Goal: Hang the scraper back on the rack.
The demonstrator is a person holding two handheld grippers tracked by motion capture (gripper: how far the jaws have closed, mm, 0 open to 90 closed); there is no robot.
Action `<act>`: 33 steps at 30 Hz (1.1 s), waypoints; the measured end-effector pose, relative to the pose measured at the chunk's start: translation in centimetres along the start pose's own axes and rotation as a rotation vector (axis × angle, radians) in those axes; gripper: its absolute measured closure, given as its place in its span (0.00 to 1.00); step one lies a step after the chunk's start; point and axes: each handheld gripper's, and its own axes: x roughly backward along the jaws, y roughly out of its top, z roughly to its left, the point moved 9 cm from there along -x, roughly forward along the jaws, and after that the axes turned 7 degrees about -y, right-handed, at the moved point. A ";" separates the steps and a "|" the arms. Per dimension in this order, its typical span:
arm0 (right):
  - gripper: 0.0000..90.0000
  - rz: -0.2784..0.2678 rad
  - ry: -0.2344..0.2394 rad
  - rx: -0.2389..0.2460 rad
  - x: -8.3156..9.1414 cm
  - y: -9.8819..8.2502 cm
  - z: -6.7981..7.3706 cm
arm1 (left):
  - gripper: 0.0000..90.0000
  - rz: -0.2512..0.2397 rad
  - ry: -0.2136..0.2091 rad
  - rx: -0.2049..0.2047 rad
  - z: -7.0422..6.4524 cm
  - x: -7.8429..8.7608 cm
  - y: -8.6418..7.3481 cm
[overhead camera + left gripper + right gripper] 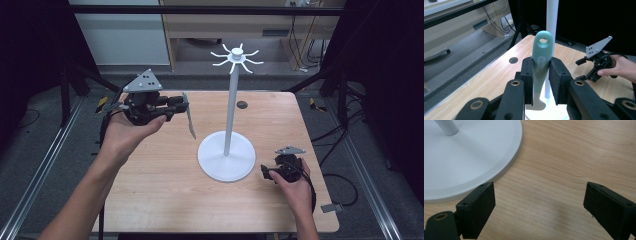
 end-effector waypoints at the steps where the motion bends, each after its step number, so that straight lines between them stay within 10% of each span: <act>1: 0.12 -0.003 -0.001 -0.003 0.0 0.0 0.0 | 0.83 -0.002 0.001 0.000 0.0 -0.1 0.3; 33: 0.12 -0.005 0.003 -0.010 0.1 0.1 0.0 | 0.83 -0.025 0.004 -0.014 0.4 0.0 3.8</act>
